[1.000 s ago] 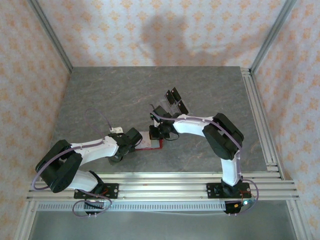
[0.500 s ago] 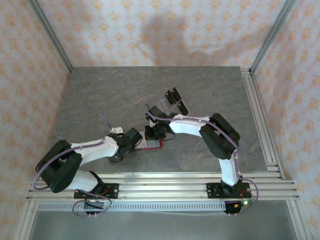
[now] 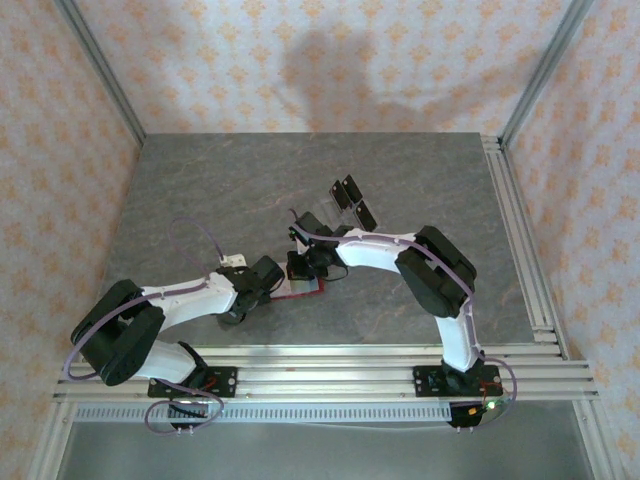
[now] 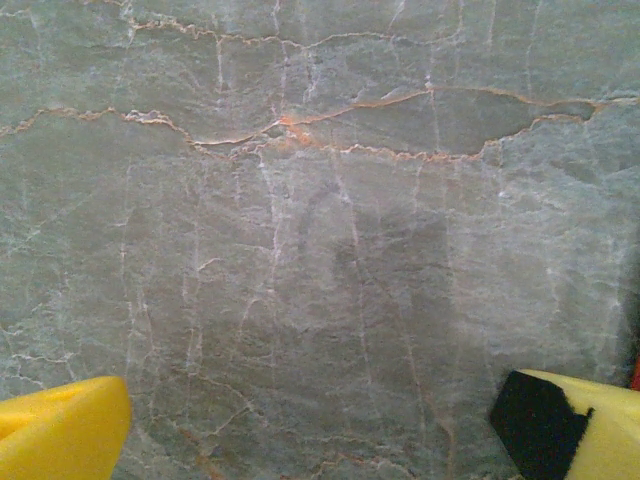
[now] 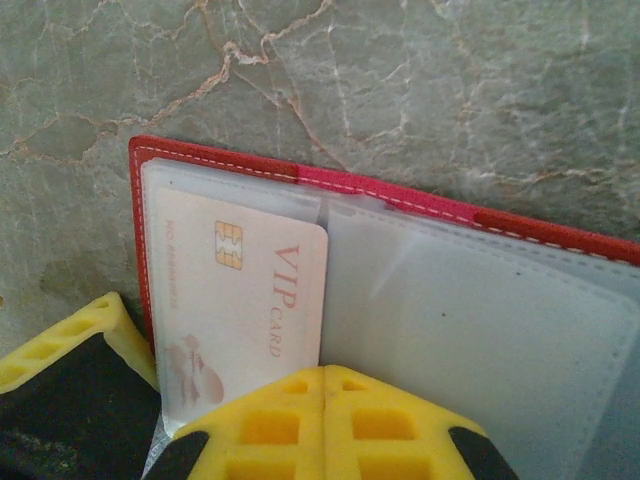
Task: Put the credit cards into the card holder
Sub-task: Insert the credit card into the card slot.
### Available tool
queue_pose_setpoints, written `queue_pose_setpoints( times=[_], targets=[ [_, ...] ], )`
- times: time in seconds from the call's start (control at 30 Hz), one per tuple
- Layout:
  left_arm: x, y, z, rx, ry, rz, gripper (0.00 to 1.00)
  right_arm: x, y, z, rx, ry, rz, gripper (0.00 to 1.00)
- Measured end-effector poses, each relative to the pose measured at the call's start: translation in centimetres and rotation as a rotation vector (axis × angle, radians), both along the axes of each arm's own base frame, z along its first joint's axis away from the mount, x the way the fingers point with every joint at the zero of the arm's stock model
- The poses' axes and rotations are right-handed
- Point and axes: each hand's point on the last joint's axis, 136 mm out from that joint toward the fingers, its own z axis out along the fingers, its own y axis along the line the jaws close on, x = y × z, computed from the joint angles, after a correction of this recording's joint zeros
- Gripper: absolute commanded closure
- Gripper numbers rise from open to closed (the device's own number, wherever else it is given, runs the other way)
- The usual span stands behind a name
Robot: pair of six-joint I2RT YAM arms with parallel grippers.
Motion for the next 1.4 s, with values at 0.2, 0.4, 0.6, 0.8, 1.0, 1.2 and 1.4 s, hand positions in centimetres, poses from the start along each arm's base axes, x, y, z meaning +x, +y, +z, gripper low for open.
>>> queue_pose_setpoints(
  times=[0.2, 0.4, 0.6, 0.8, 1.0, 1.2, 1.4],
  targets=[
    [0.0, 0.0, 0.0, 0.000, 0.000, 0.000, 0.00, -1.0, -1.4, 0.0, -0.003, 0.001, -0.005, 0.97],
    [0.0, 0.0, 0.1, -0.001, -0.001, 0.000, 0.00, -0.9, -3.2, -0.6, -0.018, 0.012, -0.025, 0.97],
    [-0.1, 0.0, 0.2, -0.002, -0.002, 0.000, 0.00, -0.4, -4.2, -0.5, -0.036, -0.012, -0.022, 0.98],
    [-0.1, 0.1, 0.3, -0.001, -0.003, -0.001, 0.00, -0.2, -5.2, 0.6, -0.060, -0.041, -0.016, 0.99],
    [-0.1, 0.1, 0.3, 0.004, 0.002, -0.012, 0.00, -0.4, -4.4, 1.7, -0.051, -0.056, 0.006, 0.99],
    [0.0, 0.0, 0.2, 0.009, 0.008, -0.015, 0.00, -0.6, -3.2, 2.3, -0.036, -0.068, 0.028, 1.00],
    [0.1, 0.0, 0.1, 0.014, 0.013, -0.019, 0.00, -0.7, -2.8, 1.0, -0.055, -0.050, 0.037, 1.00]
  ],
)
